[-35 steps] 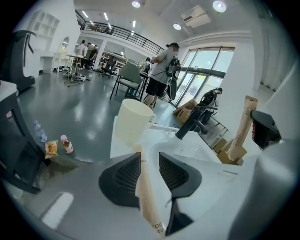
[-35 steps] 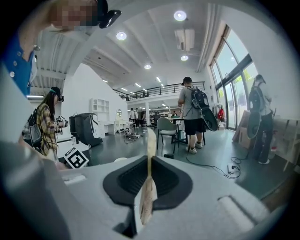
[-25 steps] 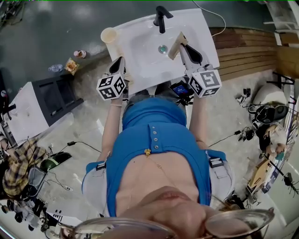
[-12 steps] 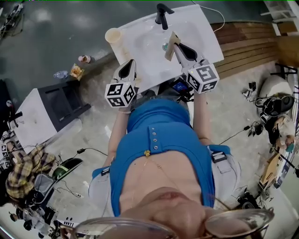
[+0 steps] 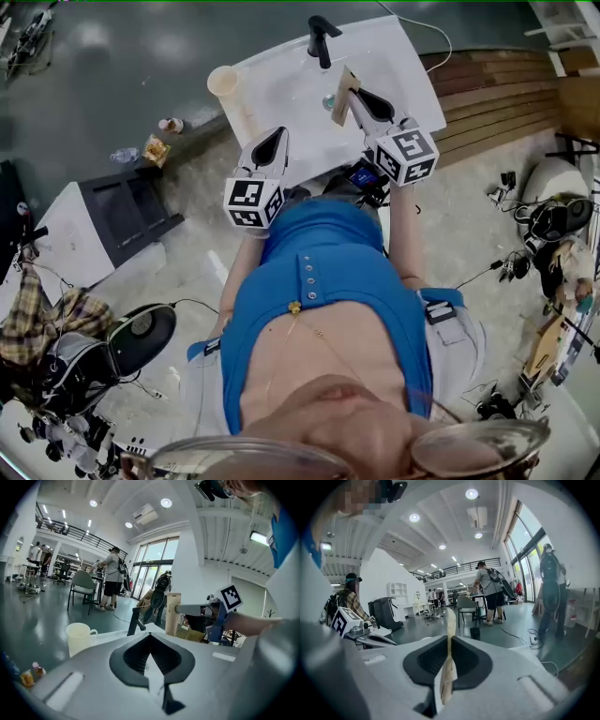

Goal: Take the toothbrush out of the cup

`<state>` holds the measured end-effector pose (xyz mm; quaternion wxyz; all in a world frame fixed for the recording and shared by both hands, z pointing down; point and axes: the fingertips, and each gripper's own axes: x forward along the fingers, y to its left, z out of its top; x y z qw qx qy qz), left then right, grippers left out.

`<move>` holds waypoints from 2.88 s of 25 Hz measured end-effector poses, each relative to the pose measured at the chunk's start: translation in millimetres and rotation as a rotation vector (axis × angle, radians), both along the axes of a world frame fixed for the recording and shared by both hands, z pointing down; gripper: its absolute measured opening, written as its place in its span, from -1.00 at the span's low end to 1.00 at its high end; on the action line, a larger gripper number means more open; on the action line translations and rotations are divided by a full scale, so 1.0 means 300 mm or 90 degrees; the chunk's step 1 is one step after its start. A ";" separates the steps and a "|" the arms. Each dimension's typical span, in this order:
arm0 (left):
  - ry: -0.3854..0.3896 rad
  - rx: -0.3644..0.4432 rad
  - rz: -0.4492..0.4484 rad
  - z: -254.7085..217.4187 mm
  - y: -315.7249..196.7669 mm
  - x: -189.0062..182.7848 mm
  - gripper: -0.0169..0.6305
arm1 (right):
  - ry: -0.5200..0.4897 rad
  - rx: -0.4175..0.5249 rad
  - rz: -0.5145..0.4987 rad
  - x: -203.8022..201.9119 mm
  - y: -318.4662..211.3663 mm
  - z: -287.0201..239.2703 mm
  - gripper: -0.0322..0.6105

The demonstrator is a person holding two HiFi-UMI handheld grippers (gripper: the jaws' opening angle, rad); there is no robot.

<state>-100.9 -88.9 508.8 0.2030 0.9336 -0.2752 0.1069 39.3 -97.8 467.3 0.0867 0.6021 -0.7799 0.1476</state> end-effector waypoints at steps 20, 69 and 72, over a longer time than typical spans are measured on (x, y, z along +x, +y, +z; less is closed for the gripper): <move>-0.039 0.040 0.003 -0.066 0.069 0.512 -0.94 | -0.026 -0.011 0.001 0.548 0.078 0.005 -0.83; -0.076 -0.004 -0.123 -0.001 0.175 0.701 -0.94 | 0.028 -0.262 -0.055 0.965 0.083 0.447 -0.85; -0.076 -0.005 -0.133 -0.005 0.168 0.688 -0.94 | 0.022 -0.269 -0.055 0.973 0.057 0.465 -0.85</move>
